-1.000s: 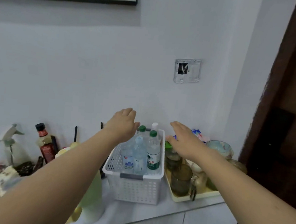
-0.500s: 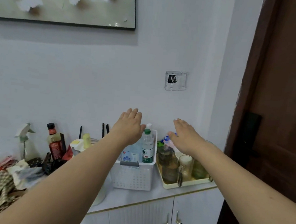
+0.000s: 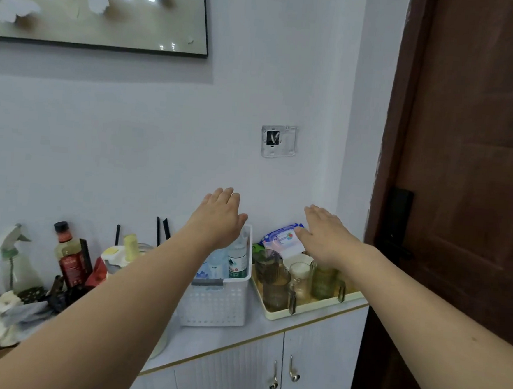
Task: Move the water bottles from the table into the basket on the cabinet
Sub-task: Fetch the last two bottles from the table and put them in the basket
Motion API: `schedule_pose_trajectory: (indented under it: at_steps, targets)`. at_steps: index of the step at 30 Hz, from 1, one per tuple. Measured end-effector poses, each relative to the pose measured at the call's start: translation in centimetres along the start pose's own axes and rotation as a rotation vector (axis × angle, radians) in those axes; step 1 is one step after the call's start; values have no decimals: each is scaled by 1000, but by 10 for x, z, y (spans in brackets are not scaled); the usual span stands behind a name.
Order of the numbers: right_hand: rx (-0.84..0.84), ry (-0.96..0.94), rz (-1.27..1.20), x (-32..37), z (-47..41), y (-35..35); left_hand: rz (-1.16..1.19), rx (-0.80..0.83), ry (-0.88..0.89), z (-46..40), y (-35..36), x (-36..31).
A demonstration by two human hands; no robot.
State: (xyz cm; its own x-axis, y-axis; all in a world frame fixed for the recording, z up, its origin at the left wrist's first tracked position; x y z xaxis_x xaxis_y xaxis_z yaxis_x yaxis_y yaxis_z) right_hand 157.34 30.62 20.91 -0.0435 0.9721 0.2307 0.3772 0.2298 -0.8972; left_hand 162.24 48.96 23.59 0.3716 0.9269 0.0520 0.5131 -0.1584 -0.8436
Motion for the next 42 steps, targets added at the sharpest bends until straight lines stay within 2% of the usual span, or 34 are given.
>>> schedule_pose_trajectory:
  at_steps: [32, 42]
  targets:
    - [-106, 451, 148, -125, 113, -70, 237, 25, 441, -16, 11, -184]
    - [-141, 619, 228, -181, 205, -106, 348, 5, 573, 19, -9, -281]
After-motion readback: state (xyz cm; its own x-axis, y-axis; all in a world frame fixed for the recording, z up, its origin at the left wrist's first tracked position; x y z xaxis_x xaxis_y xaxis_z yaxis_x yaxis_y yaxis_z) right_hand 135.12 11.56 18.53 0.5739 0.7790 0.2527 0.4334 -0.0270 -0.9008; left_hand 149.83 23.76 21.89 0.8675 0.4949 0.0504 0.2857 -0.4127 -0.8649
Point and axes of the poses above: each hand's wrist, its own z-axis away from the middle knuckle, its own y-axis out of the palm, x = y × z, the point moved 10 cm from there along -z, towards the middle knuckle, and after that the axes turned 14 degrees about -x, right-handed, at the moved point
